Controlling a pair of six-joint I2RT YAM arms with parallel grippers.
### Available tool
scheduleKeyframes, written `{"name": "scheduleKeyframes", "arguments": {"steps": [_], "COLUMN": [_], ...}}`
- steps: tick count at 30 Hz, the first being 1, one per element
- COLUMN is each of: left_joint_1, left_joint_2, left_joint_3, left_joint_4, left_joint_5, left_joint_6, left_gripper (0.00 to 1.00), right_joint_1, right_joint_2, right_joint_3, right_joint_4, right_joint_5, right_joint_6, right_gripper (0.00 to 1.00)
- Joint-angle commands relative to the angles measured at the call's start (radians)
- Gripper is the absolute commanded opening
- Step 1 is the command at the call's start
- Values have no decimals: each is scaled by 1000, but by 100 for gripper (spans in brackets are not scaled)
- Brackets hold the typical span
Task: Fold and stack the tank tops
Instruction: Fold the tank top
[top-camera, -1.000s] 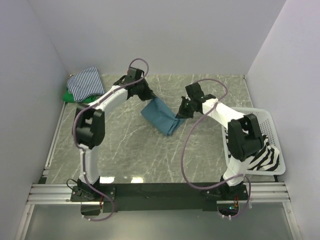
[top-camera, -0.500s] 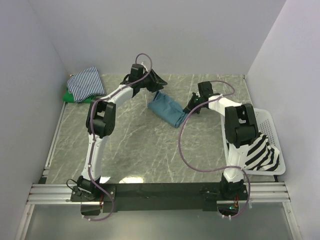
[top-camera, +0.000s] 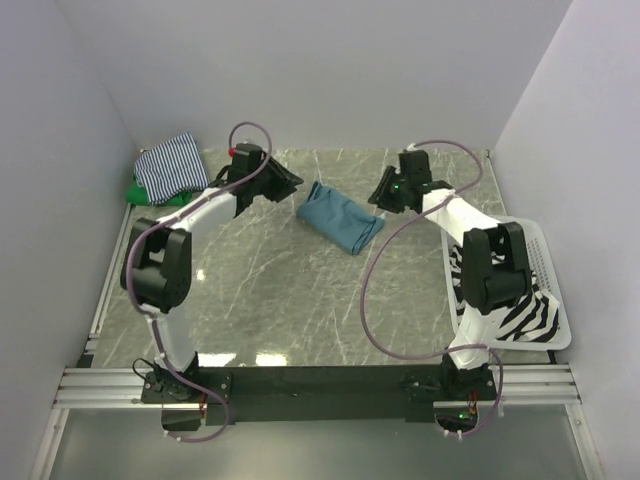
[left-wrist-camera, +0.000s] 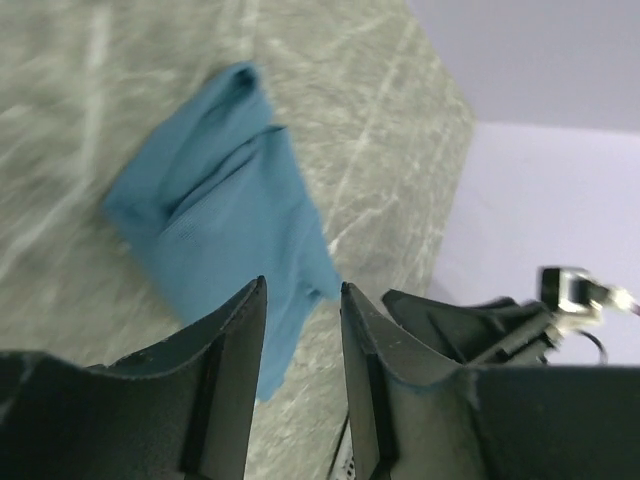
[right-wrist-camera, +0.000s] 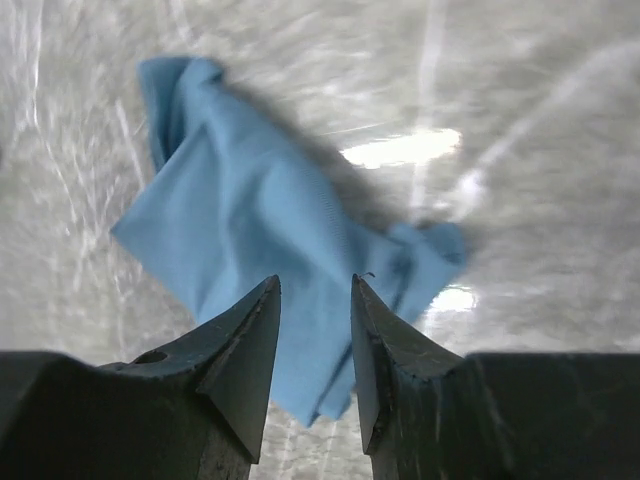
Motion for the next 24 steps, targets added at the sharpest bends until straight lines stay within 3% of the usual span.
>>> {"name": "scheduleKeyframes", "arguments": {"steps": [1, 12, 18, 24], "left_joint_1": [-11, -5, 41, 110], "left_joint_2": [-66, -118, -164, -213], "left_joint_3": [-103, -228, -274, -310], "left_joint_4": [-45, -48, -79, -100], "left_joint_5": [-134, -114, -113, -109], "left_joint_6": [-80, -92, -80, -51], "left_gripper": [41, 41, 41, 40], "right_joint_1": [104, 275, 395, 513], "right_joint_2": [-26, 97, 98, 107], "right_joint_3": [40, 43, -15, -6], "right_joint_4": [-39, -140, -85, 102], "right_joint_5": [119, 211, 90, -90], "right_joint_6": [-118, -112, 32, 236], "right_gripper": [42, 42, 42, 42]}}
